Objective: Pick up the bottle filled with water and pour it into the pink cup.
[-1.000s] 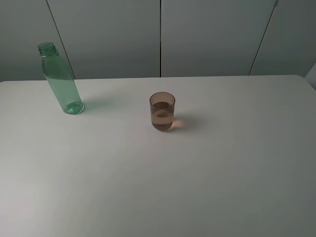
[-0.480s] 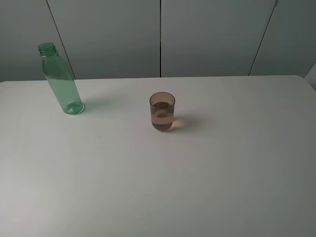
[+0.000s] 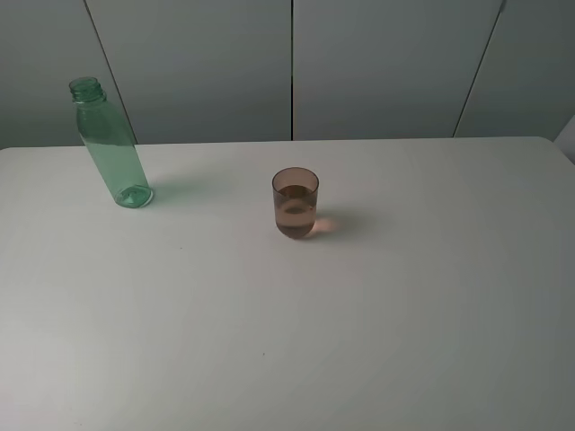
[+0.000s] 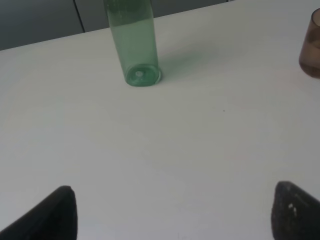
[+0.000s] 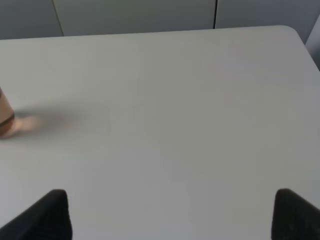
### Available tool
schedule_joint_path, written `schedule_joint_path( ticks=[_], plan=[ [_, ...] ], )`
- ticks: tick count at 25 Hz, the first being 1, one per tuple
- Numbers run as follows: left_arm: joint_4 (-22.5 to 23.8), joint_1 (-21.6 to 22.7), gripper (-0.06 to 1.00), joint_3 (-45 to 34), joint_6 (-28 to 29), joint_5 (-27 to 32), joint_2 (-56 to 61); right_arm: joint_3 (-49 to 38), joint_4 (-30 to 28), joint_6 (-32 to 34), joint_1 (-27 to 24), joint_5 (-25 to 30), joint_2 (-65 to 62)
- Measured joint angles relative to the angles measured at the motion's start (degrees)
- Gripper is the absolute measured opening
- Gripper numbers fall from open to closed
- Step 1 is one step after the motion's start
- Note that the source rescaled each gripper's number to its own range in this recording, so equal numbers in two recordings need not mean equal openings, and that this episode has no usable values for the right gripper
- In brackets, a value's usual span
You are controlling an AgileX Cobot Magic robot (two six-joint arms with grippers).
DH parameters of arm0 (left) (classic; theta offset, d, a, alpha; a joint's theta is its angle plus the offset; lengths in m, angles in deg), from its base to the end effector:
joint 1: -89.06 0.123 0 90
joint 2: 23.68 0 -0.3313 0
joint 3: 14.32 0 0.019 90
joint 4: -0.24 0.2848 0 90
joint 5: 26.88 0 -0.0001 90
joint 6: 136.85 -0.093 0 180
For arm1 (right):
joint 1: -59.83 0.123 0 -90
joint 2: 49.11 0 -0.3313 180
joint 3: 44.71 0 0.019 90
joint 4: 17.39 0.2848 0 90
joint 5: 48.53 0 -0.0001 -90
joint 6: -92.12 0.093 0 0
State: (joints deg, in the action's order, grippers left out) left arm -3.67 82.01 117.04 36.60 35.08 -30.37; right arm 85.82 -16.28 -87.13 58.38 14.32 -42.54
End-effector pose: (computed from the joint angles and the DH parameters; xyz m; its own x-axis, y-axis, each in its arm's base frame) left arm -0.0236 -0.0027 0.2967 -0.4382 0.1368 -0.8884 0.2123 0.9761 0.0456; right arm -0.0221 0.0022 0.2908 -0.4826 0.0341 -0.8752 0.0208 0.9994 0.0275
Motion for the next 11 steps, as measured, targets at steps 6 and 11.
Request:
schedule_joint_path(
  ticks=[6,11],
  plan=[
    [0.13,0.0,0.97,0.0,0.29,0.0,0.0,0.0,0.0,0.0,0.0,0.0,0.0],
    [0.13,0.0,0.97,0.0,0.28,0.0,0.0,0.0,0.0,0.0,0.0,0.0,0.0]
  ],
)
